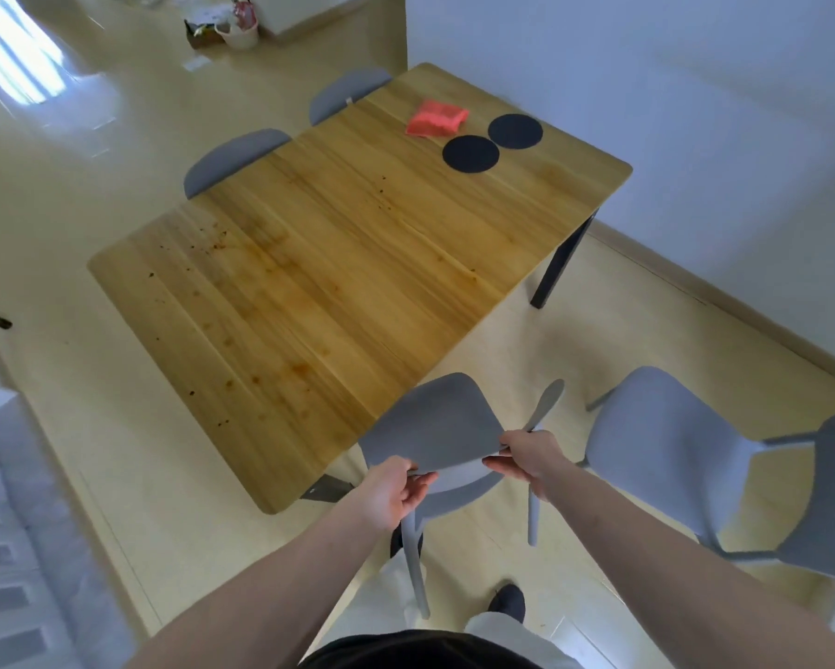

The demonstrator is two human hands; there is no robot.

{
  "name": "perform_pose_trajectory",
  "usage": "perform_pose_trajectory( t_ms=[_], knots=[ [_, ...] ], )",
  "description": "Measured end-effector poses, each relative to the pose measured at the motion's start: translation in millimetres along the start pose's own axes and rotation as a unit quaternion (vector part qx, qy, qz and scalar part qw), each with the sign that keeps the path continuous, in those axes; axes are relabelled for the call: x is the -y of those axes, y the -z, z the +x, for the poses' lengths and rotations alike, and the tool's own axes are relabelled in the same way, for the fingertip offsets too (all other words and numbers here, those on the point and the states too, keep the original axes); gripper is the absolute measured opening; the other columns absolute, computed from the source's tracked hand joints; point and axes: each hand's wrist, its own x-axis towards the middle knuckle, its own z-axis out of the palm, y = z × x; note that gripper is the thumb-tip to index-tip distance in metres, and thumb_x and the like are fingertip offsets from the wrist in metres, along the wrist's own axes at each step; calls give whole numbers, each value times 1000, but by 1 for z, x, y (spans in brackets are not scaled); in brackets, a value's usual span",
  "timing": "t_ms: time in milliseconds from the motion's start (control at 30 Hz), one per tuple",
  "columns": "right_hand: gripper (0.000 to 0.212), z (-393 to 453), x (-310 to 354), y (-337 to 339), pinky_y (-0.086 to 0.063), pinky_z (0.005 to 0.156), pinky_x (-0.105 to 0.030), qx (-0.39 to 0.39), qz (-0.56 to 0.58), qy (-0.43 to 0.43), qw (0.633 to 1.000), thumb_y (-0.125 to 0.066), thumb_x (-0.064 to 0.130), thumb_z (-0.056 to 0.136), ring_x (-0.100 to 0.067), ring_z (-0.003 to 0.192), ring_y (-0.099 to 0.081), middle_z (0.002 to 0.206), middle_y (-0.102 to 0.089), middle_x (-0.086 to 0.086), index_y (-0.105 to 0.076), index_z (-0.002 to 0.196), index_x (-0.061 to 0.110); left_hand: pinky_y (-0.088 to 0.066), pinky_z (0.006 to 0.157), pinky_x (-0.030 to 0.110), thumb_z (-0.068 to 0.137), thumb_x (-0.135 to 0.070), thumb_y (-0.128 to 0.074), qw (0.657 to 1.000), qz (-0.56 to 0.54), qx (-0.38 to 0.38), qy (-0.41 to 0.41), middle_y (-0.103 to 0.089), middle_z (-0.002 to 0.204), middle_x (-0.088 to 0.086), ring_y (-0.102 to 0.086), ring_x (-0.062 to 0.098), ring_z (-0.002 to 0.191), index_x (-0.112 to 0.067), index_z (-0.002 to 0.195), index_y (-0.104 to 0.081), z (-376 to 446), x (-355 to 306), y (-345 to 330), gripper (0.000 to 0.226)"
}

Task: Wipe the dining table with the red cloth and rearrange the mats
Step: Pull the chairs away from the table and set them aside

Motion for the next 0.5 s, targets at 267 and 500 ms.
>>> perform_pose_trajectory(
  t_ms=[267,500],
  knots=[
    [24,0,17,-33,-59,52,-27,20,0,15,1000,-53,-4,95,-28,68,-76,103,-71,-16,-54,119,-2,-59,67,26,100,-3,-56,999,47,5,5,-72,112,19,-68,22,93,2,118,-66,24,-17,27,21],
    [24,33,3,-73,-60,49,-32,19,25,-57,998,-49,-7,98,-37,77,-73,100,-67,-21,-49,122,-4,-60,73,29,100,-4,-59,995,72,-60,40,-75,101,18,-72,23,99,2,114,-62,55,-26,54,16]
  ],
)
